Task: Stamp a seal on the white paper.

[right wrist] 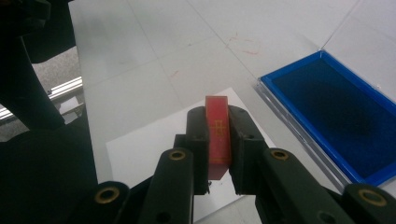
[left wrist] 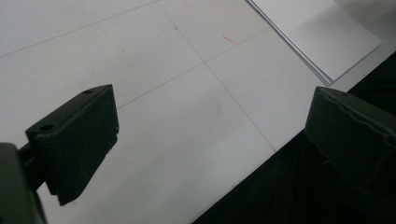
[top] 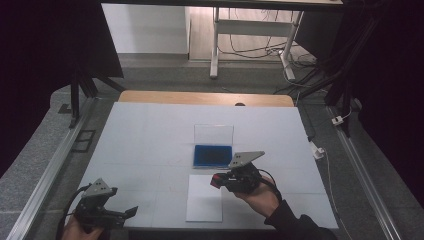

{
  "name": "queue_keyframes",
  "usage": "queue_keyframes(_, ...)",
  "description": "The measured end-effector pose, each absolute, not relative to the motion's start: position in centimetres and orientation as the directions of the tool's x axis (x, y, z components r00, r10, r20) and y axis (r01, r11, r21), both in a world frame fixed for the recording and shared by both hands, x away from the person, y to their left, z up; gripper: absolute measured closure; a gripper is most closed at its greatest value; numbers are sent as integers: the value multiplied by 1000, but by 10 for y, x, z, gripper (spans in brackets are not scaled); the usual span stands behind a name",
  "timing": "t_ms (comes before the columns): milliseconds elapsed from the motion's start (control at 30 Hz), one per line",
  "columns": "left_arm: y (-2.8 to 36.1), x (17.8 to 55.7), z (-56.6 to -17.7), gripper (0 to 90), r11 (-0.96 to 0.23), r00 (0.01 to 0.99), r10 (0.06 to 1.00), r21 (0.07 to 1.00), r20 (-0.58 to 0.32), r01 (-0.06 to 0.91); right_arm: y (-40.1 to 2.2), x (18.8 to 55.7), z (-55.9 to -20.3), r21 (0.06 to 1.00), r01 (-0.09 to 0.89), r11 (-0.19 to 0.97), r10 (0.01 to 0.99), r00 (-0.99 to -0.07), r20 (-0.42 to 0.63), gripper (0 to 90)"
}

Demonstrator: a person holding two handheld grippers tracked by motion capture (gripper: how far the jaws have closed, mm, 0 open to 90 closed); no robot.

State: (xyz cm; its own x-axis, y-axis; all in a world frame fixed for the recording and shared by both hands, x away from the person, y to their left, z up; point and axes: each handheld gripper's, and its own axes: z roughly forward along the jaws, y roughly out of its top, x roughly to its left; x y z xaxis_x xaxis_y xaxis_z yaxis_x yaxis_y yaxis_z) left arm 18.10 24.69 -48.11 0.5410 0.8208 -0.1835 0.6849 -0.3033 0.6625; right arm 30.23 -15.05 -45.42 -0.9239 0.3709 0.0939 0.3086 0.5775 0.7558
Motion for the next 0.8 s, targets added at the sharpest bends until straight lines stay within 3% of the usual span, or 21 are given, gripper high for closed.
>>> queue_keyframes(800, 247, 181, -481, 36, -303, 541, 820, 661, -186, 687, -124, 302, -475, 720, 262, 643, 311, -948, 66, 797)
